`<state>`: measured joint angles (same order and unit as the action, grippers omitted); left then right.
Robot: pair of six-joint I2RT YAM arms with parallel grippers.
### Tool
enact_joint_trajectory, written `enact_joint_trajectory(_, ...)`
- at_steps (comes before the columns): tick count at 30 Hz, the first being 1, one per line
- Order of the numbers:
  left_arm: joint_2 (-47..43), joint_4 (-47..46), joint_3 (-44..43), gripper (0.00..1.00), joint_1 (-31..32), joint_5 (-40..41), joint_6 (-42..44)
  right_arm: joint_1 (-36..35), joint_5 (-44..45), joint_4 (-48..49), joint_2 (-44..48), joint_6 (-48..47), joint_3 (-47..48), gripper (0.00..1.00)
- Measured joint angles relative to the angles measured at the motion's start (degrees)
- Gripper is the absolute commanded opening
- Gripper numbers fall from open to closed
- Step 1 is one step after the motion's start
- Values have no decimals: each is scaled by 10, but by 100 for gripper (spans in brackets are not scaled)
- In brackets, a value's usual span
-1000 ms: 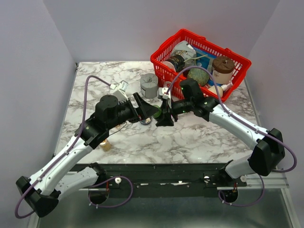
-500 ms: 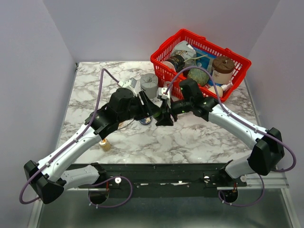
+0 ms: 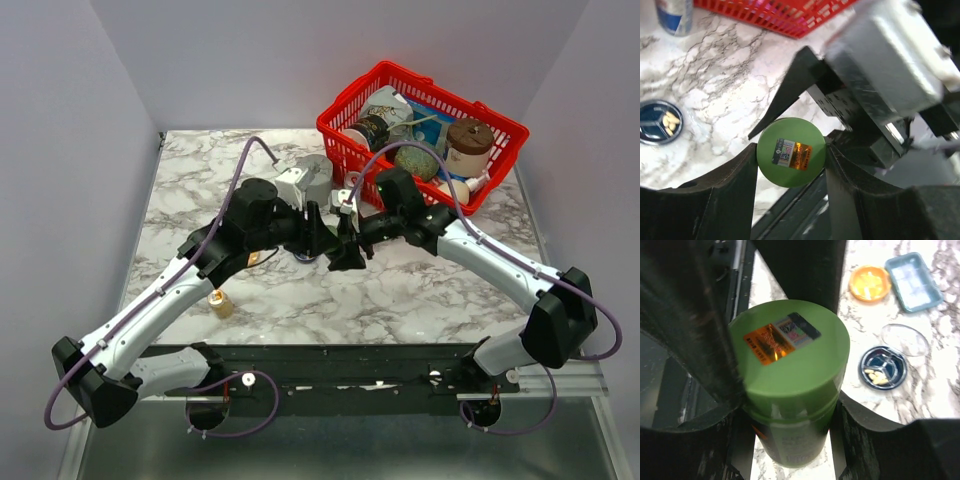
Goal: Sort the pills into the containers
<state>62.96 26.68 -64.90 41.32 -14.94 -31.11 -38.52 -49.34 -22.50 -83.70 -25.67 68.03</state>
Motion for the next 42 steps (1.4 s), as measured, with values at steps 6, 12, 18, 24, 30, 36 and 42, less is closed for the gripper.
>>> enact_joint_trajectory(6,58,71,-70,26,-6,-102,225,-3,-29,-17,-12,-25,0,14)
enact_joint_trajectory(12,103,148,-128,26,-4,-140,417,-3,-29,-20,-18,-37,0,14)
enact_joint_trajectory(18,108,170,-142,23,-3,-143,485,-4,-29,-16,-18,-37,0,13)
enact_joint_trajectory(24,47,106,-69,24,-3,-141,490,-6,-44,-13,-18,-35,0,13)
enact_joint_trajectory(30,-21,56,-4,32,-3,-127,482,-9,-68,-10,-18,-30,0,13)
enact_joint_trajectory(36,-44,46,21,41,-3,-114,471,-8,-70,-12,-18,-24,0,13)
enact_joint_trajectory(42,-65,40,47,41,-4,-100,462,-7,-70,-22,-18,-18,0,13)
